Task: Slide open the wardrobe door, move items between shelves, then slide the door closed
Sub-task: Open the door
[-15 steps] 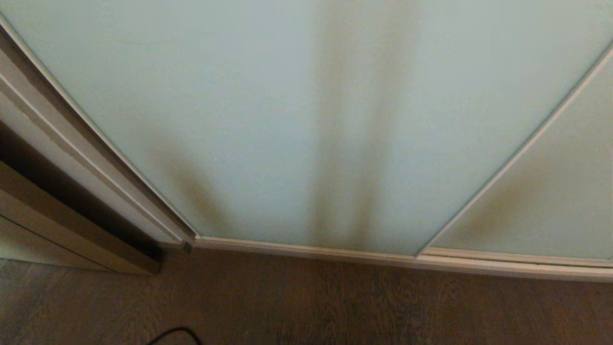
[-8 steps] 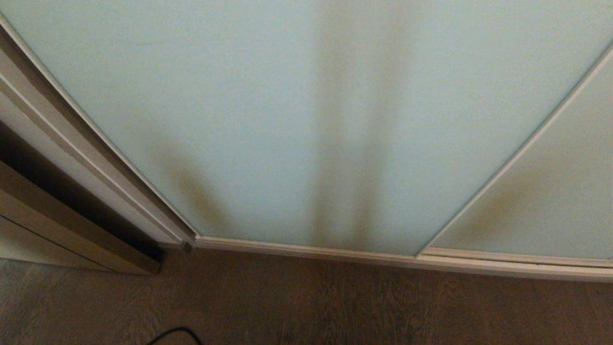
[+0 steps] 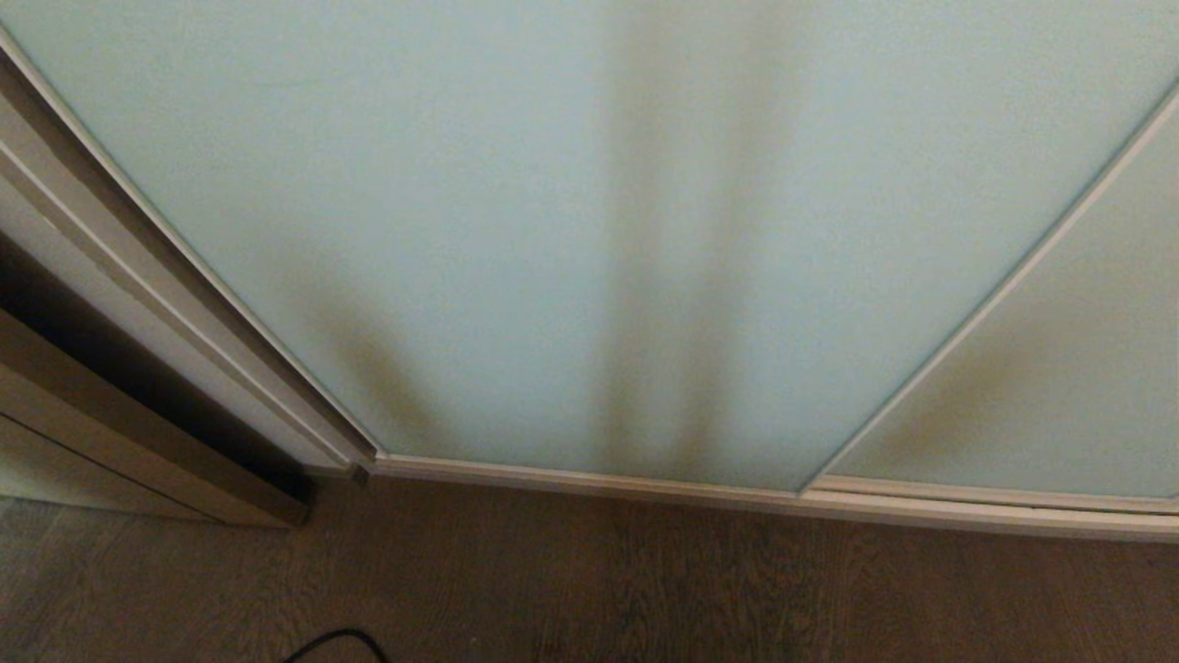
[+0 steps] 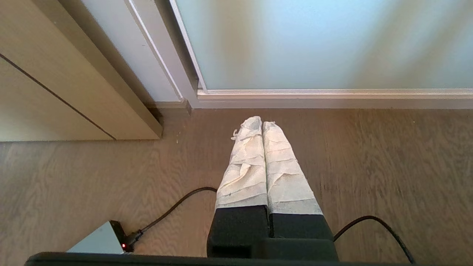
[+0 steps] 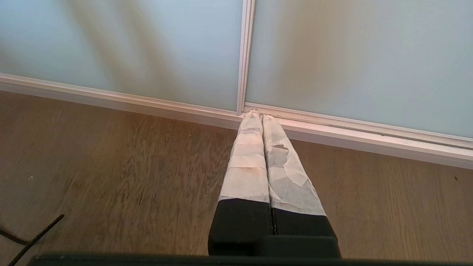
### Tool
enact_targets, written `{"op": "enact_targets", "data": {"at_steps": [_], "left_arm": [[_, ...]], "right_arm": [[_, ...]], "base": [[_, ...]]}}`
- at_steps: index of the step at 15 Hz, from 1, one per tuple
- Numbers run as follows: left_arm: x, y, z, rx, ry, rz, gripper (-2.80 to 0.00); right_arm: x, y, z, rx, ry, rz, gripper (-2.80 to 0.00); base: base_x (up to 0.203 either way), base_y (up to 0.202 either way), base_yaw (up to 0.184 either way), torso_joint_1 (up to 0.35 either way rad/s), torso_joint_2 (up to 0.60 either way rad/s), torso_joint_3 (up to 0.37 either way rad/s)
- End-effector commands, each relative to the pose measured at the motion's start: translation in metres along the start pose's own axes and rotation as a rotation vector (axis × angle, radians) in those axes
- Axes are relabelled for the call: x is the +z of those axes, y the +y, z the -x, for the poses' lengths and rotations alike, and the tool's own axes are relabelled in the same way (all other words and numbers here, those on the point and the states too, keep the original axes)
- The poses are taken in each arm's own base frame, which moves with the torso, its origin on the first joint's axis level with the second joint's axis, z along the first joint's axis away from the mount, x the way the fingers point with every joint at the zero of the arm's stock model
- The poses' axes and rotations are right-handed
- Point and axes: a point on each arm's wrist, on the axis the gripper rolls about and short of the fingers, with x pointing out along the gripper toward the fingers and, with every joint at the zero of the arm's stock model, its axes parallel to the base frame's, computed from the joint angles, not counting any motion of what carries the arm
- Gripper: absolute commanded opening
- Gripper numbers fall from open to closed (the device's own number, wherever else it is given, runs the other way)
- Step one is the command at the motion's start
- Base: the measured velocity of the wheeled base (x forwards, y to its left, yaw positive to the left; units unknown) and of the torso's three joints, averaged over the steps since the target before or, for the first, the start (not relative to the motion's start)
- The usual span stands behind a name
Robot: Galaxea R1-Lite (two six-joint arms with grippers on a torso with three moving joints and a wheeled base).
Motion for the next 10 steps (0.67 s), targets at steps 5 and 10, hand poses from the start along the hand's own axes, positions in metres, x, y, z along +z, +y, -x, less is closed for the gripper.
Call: {"op": "enact_targets", "data": {"at_steps": [5,10], "left_arm": [[0.001,0.000,0.002,-0.001,0.020,-0.002,-2.80],[0.040,0.004,0.016,0.032,-0.074,0.002,-2.80]], "right_arm": [[0.000,0.000,0.000,0.001,0.000,0.000,-2.80],[0.000,0.000,0.000,0.001,0.000,0.000,-2.80]], "base": [[0.000,0.000,0.000,0.000,0.00,0.000],[0.000,0.000,0.000,0.000,0.00,0.000]]}}
